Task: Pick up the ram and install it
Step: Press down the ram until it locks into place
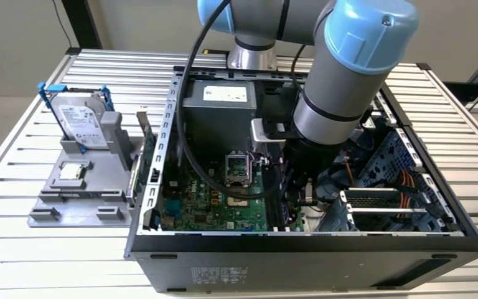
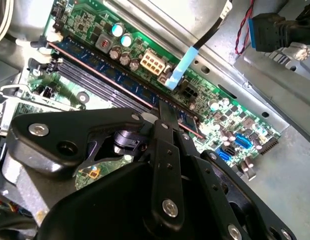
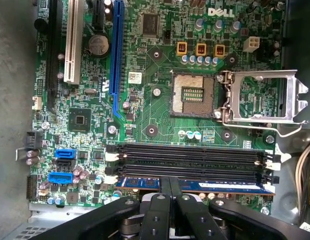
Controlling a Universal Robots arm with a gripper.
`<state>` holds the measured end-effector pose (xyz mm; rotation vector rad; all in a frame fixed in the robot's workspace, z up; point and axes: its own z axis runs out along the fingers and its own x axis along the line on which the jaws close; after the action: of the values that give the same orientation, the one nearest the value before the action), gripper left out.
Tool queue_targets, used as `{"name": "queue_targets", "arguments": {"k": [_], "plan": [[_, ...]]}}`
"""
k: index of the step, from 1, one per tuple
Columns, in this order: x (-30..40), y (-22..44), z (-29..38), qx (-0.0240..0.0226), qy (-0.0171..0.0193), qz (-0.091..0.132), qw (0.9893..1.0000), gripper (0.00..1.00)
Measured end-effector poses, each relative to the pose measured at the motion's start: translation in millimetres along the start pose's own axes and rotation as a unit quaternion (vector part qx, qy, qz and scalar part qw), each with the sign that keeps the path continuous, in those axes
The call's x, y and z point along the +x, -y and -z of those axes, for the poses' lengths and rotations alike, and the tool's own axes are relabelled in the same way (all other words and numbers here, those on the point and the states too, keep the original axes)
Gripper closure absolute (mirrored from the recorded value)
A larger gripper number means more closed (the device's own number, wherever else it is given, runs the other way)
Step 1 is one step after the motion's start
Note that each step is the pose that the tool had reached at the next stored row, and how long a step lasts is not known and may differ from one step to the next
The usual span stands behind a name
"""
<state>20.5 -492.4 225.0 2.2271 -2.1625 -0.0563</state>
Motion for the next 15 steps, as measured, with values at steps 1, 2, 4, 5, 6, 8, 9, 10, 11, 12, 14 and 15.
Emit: {"name": "queue_targets", "arguments": {"k": [1,2,4,5,6,8,9,10,11,12,14,15], "plan": [[0.0,0.0,0.0,0.0,0.0,0.0,1.0,1.0],[0.0,0.0,0.0,0.0,0.0,0.0,1.0,1.0],[0.0,0.0,-0.3,0.0,0.0,0.0,1.0,1.0],[0.0,0.0,-0.6,0.0,0.0,0.0,1.0,1.0],[0.0,0.0,-1.1,0.0,-0.0001,0.0,1.0,1.0],[0.1,0.1,-1.7,0.0001,-0.0002,0.0,1.0,1.0],[0.1,0.1,-1.9,0.0001,-0.0002,0.0,1.0,1.0],[0.1,0.1,-2.2,0.0001,-0.0002,0.0,1.0,1.0],[0.0,0.1,-2.5,0.0002,0.0,0.0,1.0,1.0],[0.0,0.1,-2.6,0.0002,0.0,0.0,1.0,1.0],[0.0,0.1,-3.0,0.0002,-0.0001,0.0,1.0,1.0],[0.1,0.2,-3.2,0.0002,-0.0001,0.0,1.0,1.0]]}}
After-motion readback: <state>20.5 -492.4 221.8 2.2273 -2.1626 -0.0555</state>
